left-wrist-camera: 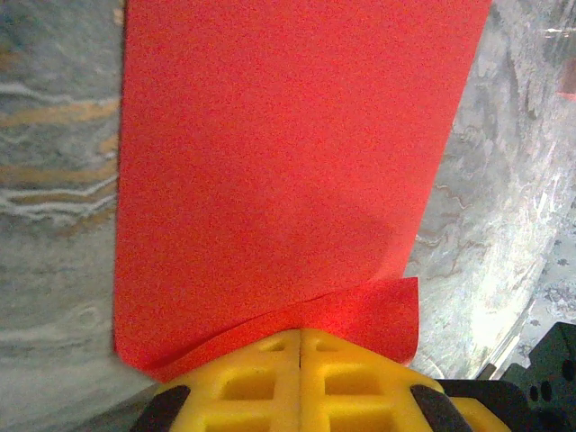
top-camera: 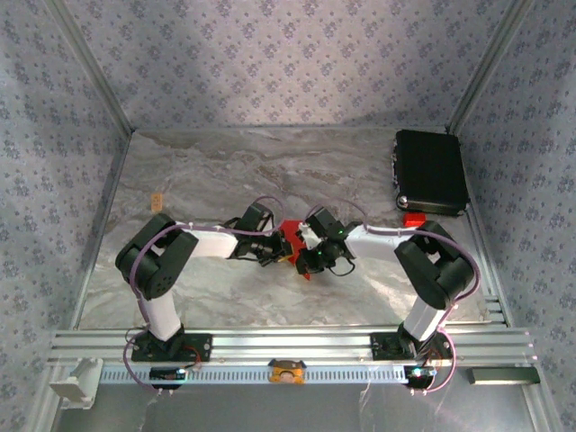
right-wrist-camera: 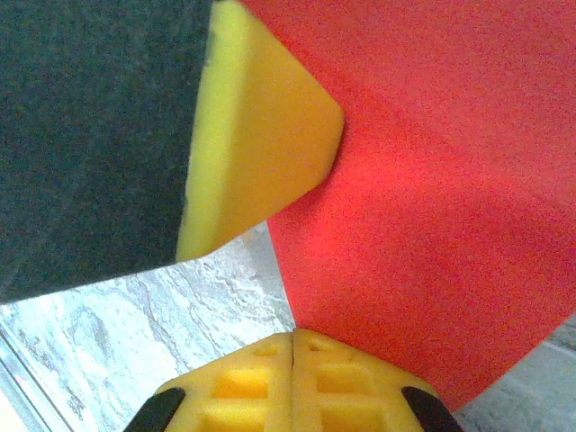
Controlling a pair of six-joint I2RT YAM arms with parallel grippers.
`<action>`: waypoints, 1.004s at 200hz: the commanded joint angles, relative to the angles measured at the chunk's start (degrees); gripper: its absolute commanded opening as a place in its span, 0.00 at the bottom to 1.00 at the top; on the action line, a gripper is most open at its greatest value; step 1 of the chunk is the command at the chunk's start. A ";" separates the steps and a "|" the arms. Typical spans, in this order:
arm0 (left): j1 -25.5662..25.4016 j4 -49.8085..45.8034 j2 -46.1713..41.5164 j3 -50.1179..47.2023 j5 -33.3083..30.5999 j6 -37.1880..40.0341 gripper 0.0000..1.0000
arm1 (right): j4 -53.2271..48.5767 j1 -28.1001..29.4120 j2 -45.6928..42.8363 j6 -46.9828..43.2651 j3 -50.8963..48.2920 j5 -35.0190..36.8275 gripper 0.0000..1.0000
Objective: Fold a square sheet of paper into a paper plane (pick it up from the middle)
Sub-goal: Third fold the triangle at the center of the table.
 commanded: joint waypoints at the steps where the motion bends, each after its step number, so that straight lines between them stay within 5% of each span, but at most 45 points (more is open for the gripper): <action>1: -0.10 -3.38 1.74 0.69 -2.81 1.07 0.00 | -3.02 -0.23 -1.50 0.84 -2.29 -0.97 0.02; 125: 0.00 -3.51 2.49 0.76 -3.05 0.71 0.00 | -2.68 -0.49 -6.95 5.02 -9.36 1.07 0.03; 201: -0.14 -2.65 1.97 0.32 -3.01 0.60 0.00 | -2.99 -1.72 -14.46 6.74 -8.21 -3.88 0.02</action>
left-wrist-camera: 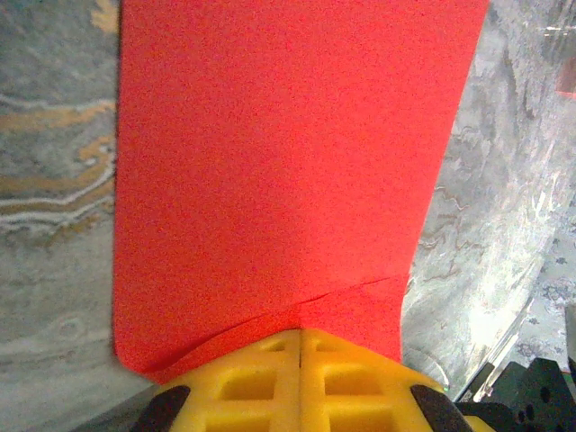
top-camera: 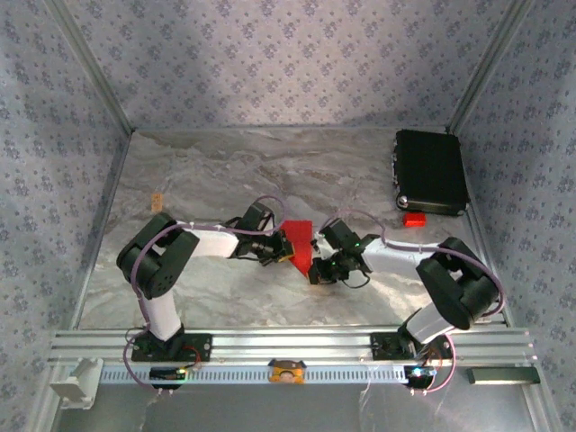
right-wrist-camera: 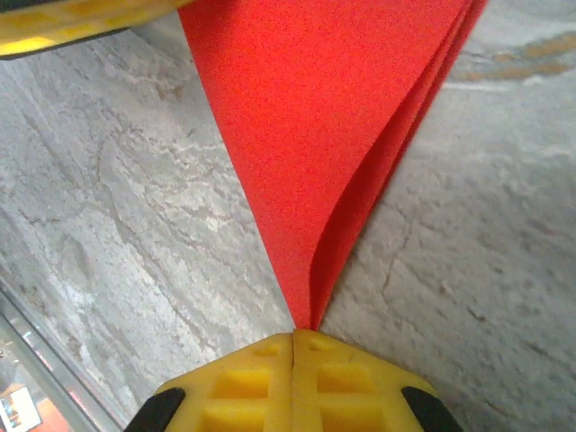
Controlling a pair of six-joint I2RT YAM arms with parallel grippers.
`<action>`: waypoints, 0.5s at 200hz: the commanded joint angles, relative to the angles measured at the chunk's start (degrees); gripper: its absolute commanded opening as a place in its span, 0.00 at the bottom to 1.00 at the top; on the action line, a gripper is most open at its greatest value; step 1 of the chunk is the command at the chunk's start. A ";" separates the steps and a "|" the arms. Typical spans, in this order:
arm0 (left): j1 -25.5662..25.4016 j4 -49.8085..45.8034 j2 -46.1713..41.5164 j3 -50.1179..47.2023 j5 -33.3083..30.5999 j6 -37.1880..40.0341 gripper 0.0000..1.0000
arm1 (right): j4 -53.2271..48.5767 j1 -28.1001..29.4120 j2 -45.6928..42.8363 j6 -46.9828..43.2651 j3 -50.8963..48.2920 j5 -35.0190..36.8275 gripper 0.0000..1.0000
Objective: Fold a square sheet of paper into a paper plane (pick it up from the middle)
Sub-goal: Third fold the triangle at the center of the table.
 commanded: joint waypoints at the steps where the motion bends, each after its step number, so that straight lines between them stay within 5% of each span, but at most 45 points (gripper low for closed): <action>1: -0.09 -2.57 1.55 -0.12 -3.18 0.57 0.00 | -3.24 -0.50 -4.15 1.00 1.98 -2.92 0.02; 100: -0.29 -2.10 1.75 0.12 -2.96 0.49 0.00 | -3.94 -0.77 8.48 -2.52 11.81 -2.38 0.04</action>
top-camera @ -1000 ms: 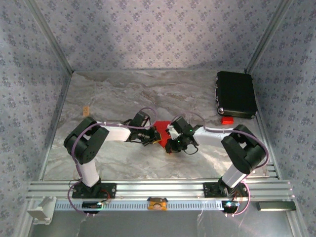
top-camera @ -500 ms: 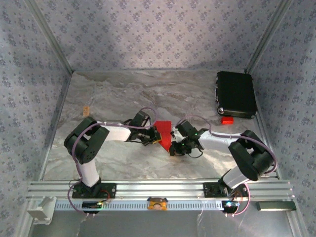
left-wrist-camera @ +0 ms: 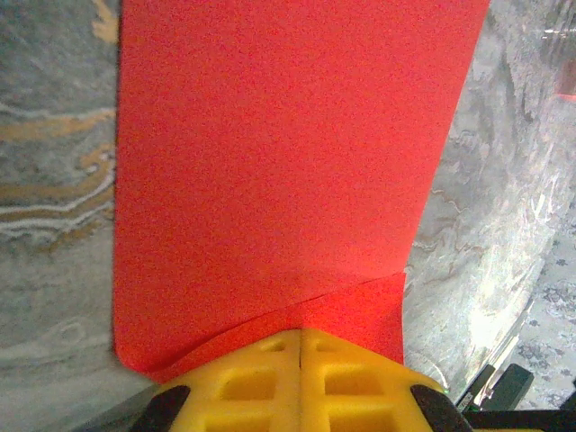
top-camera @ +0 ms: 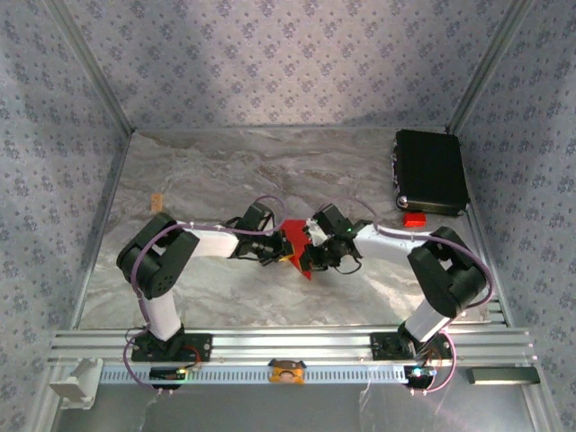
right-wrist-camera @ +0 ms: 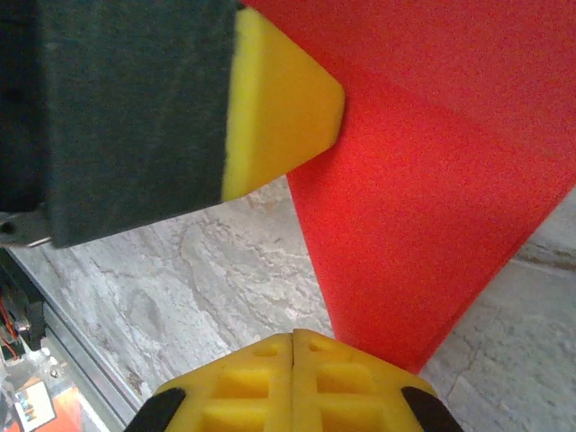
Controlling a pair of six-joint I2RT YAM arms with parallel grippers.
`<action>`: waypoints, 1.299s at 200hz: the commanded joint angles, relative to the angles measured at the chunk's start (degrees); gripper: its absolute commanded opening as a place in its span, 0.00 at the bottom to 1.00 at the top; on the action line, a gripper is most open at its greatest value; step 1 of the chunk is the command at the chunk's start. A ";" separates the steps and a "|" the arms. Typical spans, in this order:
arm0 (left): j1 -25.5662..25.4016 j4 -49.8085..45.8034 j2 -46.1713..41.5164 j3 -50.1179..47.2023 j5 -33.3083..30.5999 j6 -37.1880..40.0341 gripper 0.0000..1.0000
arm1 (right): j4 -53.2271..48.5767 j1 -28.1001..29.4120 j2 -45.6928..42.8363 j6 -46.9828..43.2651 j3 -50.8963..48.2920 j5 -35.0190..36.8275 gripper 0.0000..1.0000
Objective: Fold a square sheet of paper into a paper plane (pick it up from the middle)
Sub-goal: Third fold the triangle at the center of the table.
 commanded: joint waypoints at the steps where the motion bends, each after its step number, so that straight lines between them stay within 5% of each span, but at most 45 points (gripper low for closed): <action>1: -0.32 -2.31 1.74 0.12 -2.78 0.47 0.00 | -1.29 0.17 2.05 -1.27 2.23 -0.39 0.04; 142: -0.90 -6.44 -6.88 3.88 -3.37 2.70 0.07 | 4.69 -4.56 3.55 2.23 -7.81 -2.71 0.00; 260: -2.41 -3.60 0.68 1.38 -2.93 2.85 0.01 | 4.84 -5.02 3.28 2.12 -8.20 -2.57 0.00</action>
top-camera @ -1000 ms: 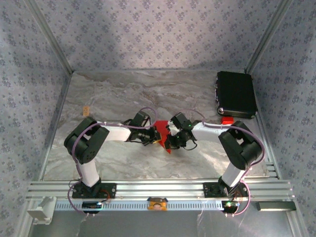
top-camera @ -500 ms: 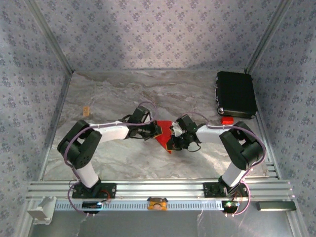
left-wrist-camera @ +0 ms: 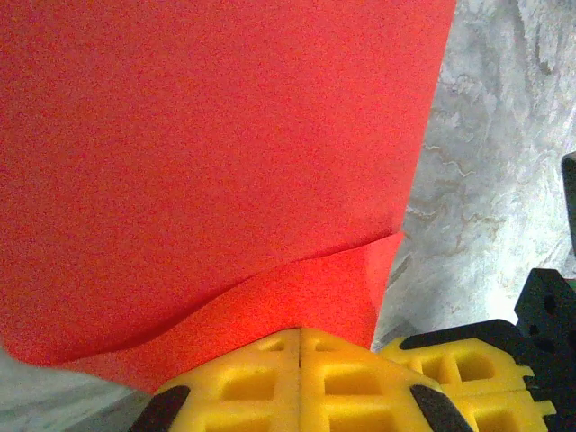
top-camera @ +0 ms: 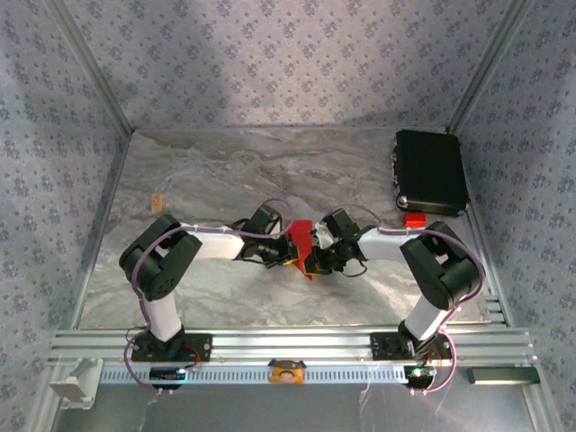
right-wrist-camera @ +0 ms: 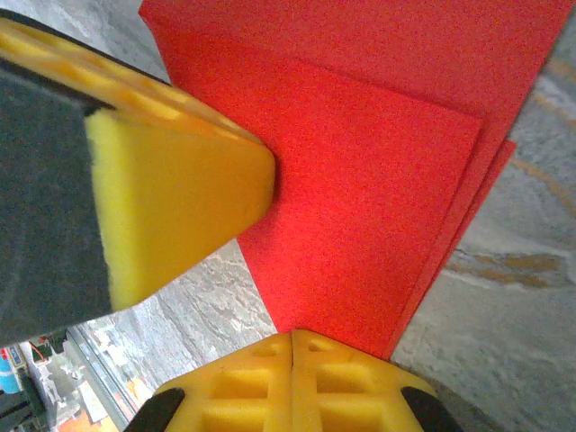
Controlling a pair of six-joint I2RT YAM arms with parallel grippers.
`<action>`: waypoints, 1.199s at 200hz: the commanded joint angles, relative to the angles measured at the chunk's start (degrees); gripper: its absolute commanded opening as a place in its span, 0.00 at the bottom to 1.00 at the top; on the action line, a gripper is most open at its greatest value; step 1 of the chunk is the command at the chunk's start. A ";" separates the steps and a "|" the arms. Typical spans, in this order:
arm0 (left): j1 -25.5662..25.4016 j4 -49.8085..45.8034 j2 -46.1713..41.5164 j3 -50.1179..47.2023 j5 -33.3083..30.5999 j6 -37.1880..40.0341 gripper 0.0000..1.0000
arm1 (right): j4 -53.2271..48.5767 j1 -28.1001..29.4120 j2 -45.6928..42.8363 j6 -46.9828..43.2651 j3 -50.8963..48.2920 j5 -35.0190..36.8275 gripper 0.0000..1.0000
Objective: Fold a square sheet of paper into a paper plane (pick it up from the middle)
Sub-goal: Third fold the triangle at the center of the table.
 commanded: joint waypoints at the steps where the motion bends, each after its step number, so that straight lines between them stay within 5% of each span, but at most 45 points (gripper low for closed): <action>1: 1.06 -0.95 0.65 -0.29 -1.21 1.59 0.01 | -3.97 -0.54 0.79 0.50 -2.01 3.37 0.00; 91: 1.72 -2.47 2.57 0.48 -0.54 1.66 0.00 | -4.77 0.93 -4.13 -1.14 2.88 -0.36 0.04; 140: 1.52 -2.60 2.74 0.66 -0.76 1.66 0.00 | -5.63 1.97 0.02 -1.50 5.95 2.33 0.08; 240: 5.87 -1.71 2.23 1.42 -1.27 3.50 0.00 | -6.59 0.57 1.35 -0.18 -0.93 6.20 0.00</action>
